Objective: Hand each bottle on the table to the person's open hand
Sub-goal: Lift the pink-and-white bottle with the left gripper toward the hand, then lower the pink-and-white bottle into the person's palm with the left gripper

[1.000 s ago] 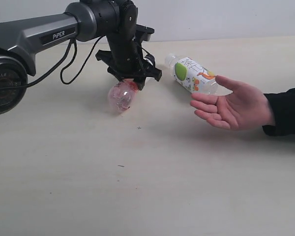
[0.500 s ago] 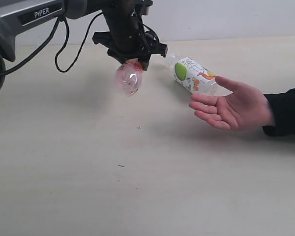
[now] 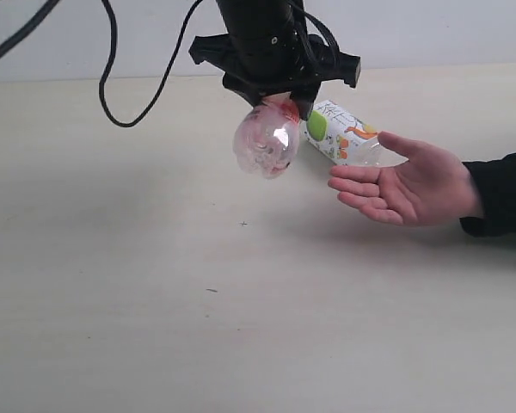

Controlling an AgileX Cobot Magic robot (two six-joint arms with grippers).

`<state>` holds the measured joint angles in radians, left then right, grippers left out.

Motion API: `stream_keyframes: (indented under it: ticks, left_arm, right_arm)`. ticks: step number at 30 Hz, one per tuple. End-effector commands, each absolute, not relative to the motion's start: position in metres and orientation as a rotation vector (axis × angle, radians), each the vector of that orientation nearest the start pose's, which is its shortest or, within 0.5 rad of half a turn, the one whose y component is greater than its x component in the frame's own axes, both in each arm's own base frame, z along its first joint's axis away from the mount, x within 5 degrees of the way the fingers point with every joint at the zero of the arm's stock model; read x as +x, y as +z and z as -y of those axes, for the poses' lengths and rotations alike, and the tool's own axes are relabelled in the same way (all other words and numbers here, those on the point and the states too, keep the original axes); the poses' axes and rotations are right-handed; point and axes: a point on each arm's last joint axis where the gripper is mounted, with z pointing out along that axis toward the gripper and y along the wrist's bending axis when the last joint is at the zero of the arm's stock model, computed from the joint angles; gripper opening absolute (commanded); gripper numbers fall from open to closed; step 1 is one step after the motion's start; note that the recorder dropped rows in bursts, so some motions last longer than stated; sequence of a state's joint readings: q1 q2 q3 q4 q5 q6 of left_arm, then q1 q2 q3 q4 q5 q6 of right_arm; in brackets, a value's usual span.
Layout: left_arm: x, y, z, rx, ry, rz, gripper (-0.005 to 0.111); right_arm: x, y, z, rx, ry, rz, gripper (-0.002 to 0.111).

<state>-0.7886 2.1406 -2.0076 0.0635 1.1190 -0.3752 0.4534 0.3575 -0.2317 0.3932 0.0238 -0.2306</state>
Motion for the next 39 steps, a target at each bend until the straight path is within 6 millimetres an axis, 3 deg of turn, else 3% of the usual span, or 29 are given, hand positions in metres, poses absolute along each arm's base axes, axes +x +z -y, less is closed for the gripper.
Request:
stream_keyframes:
  ticks: [1, 6, 11, 20, 39]
  left_arm:
    - [0.312, 0.285, 0.326, 0.529, -0.362, -2.663, 0.0]
    - [0.285, 0.293, 0.316, 0.437, -0.62, -2.576, 0.0]
    - [0.276, 0.297, 0.306, 0.349, -0.697, -2.52, 0.0]
    - [0.27, 0.274, 0.306, 0.032, -0.983, -2.46, 0.0]
    - [0.259, 0.267, 0.32, 0.019, -1.039, -2.468, 0.0]
  right_arm:
    - [0.081, 0.264, -0.04, -0.241, 0.478, -1.625, 0.0]
    - [0.081, 0.264, -0.04, -0.241, 0.478, -1.625, 0.0]
    - [0.081, 0.264, -0.04, -0.241, 0.478, -1.625, 0.0]
    - [0.081, 0.264, -0.04, -0.241, 0.478, -1.625, 0.0]
    - [0.081, 0.264, -0.04, -0.241, 0.478, -1.625, 0.0]
